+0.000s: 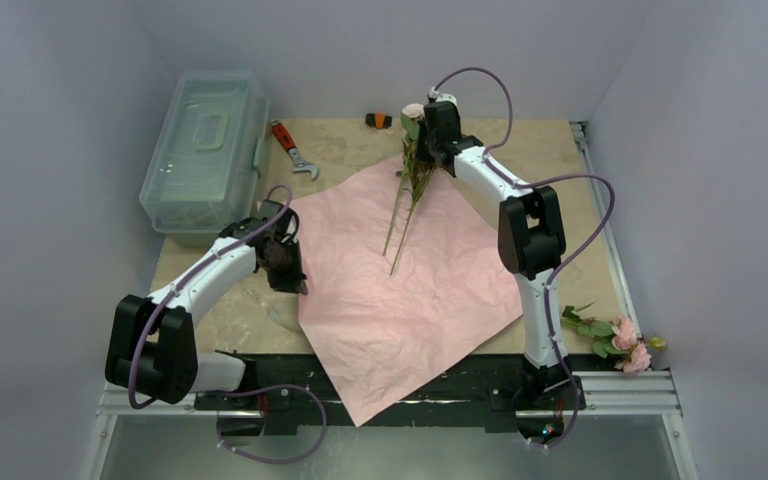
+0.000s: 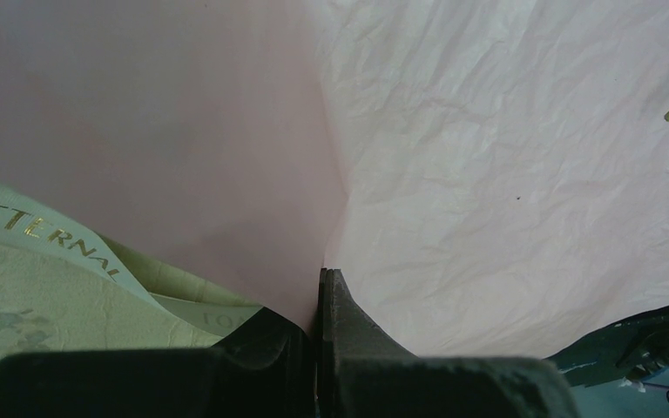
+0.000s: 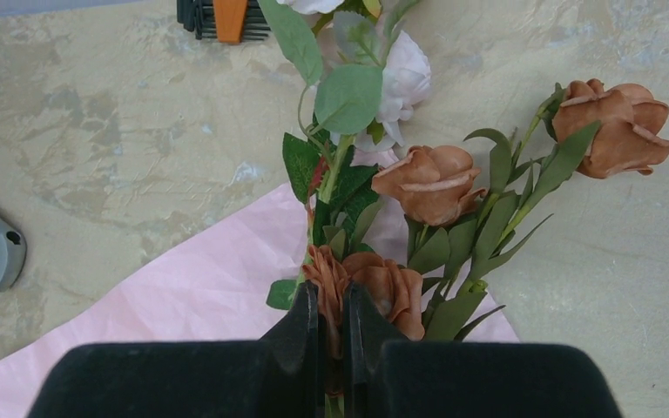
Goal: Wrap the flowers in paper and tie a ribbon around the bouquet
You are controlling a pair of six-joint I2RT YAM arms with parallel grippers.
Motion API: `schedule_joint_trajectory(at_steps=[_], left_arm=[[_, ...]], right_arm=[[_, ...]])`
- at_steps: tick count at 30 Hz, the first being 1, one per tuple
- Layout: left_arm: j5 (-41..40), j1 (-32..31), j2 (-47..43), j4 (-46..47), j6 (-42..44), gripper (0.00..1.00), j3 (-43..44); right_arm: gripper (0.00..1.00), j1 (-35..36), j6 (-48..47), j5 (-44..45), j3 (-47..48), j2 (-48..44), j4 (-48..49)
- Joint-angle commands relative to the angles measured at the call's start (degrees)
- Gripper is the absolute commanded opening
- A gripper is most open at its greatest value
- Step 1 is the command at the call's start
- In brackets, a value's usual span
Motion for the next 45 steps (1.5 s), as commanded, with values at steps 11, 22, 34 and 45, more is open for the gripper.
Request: schedule_joint_trajectory(at_steps=[11, 22, 34, 45], left_arm=[[-0.85, -0.58, -0.46, 0.38, -1.04, 0.0, 0.2], [-0.76, -0.65, -1.12, 0.57, -0.97, 0.0, 0.13], [-0.8, -0.67, -1.59, 0.91, -1.12, 0.0, 0.03], [0.5, -1.01, -2.76, 1.31, -0.54, 0.0, -0.15]], right_arm=[[0.47, 0.13, -1.23, 0.79, 3.68, 0.55, 2.08], [0.71, -0.17, -0.5, 6.43, 6.98, -2.28, -6.63], [0.99, -10.06, 37.28, 14.88, -22.6, -26.68, -33.41], [0.99, -27.31, 51.39, 14.14, -57.91, -56.02, -36.22]])
